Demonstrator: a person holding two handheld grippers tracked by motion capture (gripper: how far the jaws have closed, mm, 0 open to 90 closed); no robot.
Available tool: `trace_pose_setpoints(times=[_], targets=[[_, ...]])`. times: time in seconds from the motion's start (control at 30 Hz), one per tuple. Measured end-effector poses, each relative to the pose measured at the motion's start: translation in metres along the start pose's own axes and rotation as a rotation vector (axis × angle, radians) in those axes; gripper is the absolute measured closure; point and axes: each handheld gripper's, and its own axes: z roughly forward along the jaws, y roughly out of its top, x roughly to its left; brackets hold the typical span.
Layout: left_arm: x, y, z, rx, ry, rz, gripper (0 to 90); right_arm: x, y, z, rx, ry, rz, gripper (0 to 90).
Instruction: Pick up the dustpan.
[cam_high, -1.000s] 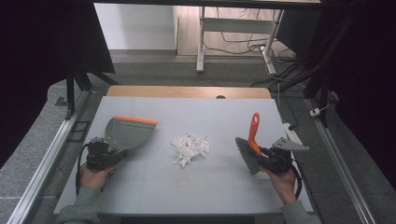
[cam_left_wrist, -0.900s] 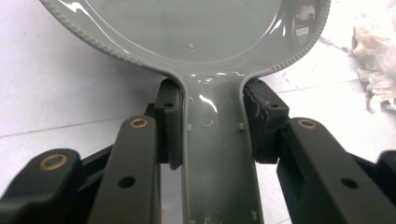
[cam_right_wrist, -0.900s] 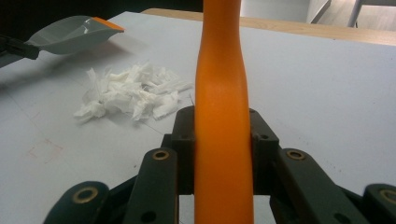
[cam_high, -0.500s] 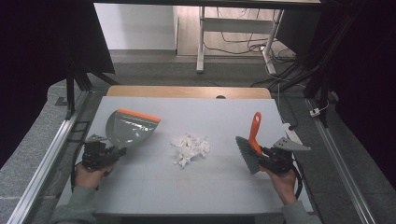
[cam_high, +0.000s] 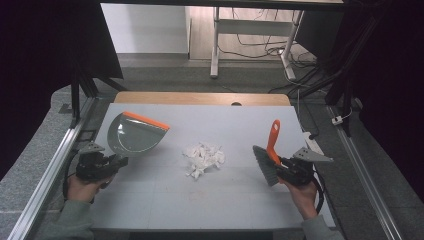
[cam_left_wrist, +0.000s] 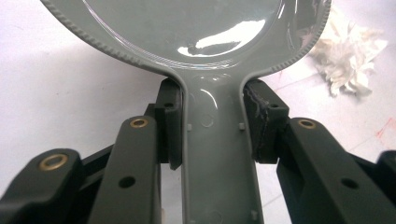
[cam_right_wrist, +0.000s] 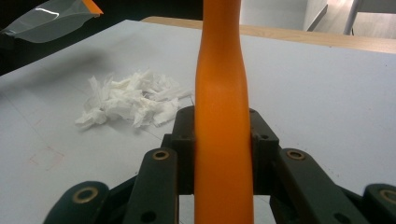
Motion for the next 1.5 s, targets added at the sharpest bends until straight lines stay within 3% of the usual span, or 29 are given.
trace_pose_setpoints(times=[0.3,0.43,0.67,1.17,1.5], targets=[[-0.004,0.001,-0.007,0.005,-0.043,0.077,61.7,0.0,0.0,0.0,0.0,-0.005,-0.001,69.8],[-0.006,0.003,-0.009,0.031,-0.032,0.093,61.8,0.0,0.0,0.0,0.0,-0.002,-0.004,69.8],[-0.006,0.002,-0.015,0.03,-0.08,0.147,61.8,0.0,0.0,0.0,-0.003,0.002,-0.008,69.8],[-0.015,0.0,-0.014,0.111,-0.165,0.265,61.8,0.001,0.0,0.0,-0.004,-0.001,-0.01,69.8],[-0.03,-0.009,-0.006,0.17,-0.234,0.34,61.7,0.001,0.0,0.0,-0.003,-0.001,-0.011,69.8]])
